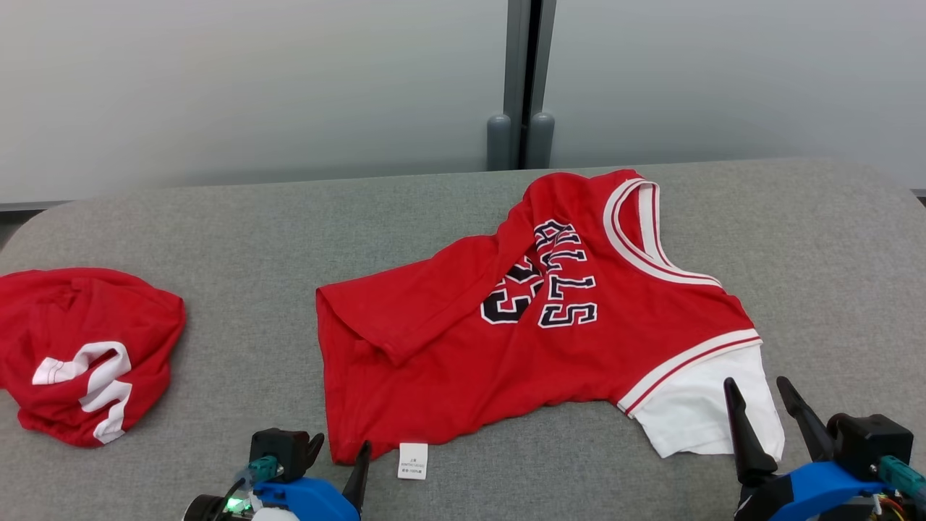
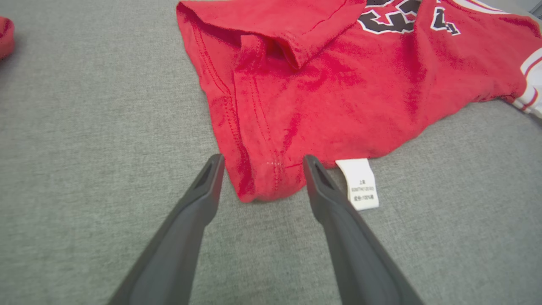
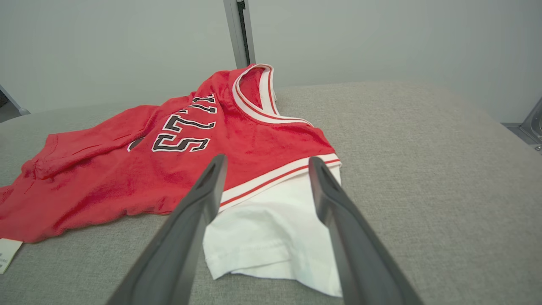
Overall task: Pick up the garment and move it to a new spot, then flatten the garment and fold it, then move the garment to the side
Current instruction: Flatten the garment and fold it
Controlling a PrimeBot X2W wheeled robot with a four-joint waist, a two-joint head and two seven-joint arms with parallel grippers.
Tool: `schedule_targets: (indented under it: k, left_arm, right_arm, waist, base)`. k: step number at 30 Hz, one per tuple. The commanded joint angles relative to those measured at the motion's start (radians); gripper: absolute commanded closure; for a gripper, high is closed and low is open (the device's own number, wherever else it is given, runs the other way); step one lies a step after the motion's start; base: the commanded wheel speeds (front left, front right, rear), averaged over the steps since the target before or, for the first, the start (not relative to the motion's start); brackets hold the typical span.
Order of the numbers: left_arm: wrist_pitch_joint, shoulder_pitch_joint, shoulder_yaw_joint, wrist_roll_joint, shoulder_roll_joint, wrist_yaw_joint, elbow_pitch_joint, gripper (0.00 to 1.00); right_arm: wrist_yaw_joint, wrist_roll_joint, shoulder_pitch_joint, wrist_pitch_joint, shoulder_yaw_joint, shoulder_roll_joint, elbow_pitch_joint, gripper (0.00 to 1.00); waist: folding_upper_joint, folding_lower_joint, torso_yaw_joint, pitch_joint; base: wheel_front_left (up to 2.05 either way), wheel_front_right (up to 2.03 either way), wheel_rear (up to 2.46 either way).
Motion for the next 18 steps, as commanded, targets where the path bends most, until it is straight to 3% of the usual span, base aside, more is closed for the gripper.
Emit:
schedule_targets:
  k: [1,11,12,13,16,18]
  left_arm:
    - [0.003,-0.017,-0.006,-0.001,0.008,-0.003,0.007,0.0]
    - [0.013,-0.049,-0.024,-0.022,0.007,-0.004,0.048,0.0]
    - [0.009,-0.049,-0.025,-0.024,0.007,-0.004,0.049,0.16]
    - [0.006,-0.051,-0.025,-0.025,0.007,-0.003,0.05,0.52]
    - [-0.008,-0.055,-0.022,-0.029,0.006,0.003,0.056,1.0]
    - [-0.019,-0.055,-0.02,-0.034,0.004,0.004,0.059,1.0]
  right_arm:
    - [0.0,0.002,-0.019,-0.001,0.002,0.0,0.002,0.0]
    - [0.0,0.015,-0.036,-0.018,0.004,0.0,0.027,0.0]
    - [0.0,0.016,-0.038,-0.018,0.006,0.0,0.03,0.0]
    - [0.0,0.018,-0.04,-0.019,0.007,0.0,0.033,0.0]
    - [0.0,0.022,-0.042,-0.019,0.008,0.0,0.044,0.0]
    - [0.0,0.025,-0.042,-0.01,-0.002,0.0,0.053,0.0]
  waist:
    - [0.0,-0.0001,-0.002,0.003]
    - [0.0,-0.0001,-0.018,0.031]
    - [0.0,-0.0001,-0.02,0.032]
    - [0.0,-0.0001,-0.022,0.033]
    - [0.0,-0.0001,-0.026,0.035]
    - [0.0,-0.0001,-0.029,0.035]
  base:
    - [0.0,0.0,0.0]
    - [0.0,0.0,0.0]
    - [0.0,0.0,0.0]
    - [0.0,0.0,0.0]
    - [0.0,0.0,0.0]
    - [0.0,0.0,0.0]
